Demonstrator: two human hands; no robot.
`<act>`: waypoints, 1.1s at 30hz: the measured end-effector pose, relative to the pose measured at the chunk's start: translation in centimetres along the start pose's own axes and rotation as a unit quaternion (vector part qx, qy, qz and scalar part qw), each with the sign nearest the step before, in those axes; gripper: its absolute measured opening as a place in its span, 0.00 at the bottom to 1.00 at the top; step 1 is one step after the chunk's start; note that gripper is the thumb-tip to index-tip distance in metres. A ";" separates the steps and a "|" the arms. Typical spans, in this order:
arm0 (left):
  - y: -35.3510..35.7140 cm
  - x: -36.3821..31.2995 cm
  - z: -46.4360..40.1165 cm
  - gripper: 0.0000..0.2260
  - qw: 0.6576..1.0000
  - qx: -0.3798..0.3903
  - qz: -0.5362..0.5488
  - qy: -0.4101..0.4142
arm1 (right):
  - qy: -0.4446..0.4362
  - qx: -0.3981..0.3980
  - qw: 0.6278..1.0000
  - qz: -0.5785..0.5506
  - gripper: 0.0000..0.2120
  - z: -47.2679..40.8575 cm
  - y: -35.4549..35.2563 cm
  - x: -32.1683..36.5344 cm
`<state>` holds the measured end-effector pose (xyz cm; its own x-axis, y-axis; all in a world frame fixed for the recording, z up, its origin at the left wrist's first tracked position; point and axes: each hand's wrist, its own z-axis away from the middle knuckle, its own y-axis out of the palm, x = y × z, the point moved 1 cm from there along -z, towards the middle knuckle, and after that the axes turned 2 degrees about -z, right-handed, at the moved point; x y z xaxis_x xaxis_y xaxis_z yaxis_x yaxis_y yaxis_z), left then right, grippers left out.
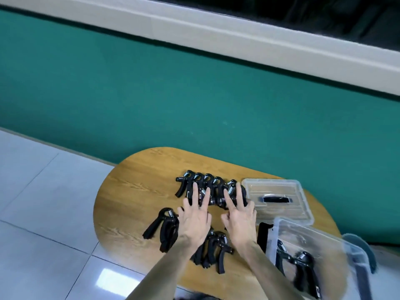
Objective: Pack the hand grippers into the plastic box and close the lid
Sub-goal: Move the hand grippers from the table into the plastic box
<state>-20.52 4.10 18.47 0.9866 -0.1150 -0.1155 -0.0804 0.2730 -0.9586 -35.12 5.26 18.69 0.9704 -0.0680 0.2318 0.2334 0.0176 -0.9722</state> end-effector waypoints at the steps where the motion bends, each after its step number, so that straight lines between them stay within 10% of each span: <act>1: -0.2 -1.0 0.1 0.32 1.000 -0.003 0.004 0.011 | 0.010 -0.003 1.000 -0.001 0.36 0.4 -0.6 -0.8; 20: 6.3 -28.0 4.1 0.33 0.989 0.037 -0.013 0.143 | 0.156 -0.008 0.987 -0.036 0.38 11.3 -3.5 -27.7; 33: 14.8 -33.6 3.4 0.34 0.982 0.131 -0.047 0.129 | 0.210 0.080 0.968 -0.115 0.36 13.9 2.9 -35.4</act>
<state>-54.42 15.25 9.04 0.9169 -0.3795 -0.1238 0.0815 0.4814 -0.8727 -67.94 21.58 8.10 0.7887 -0.4879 0.3741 0.4787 0.1056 -0.8716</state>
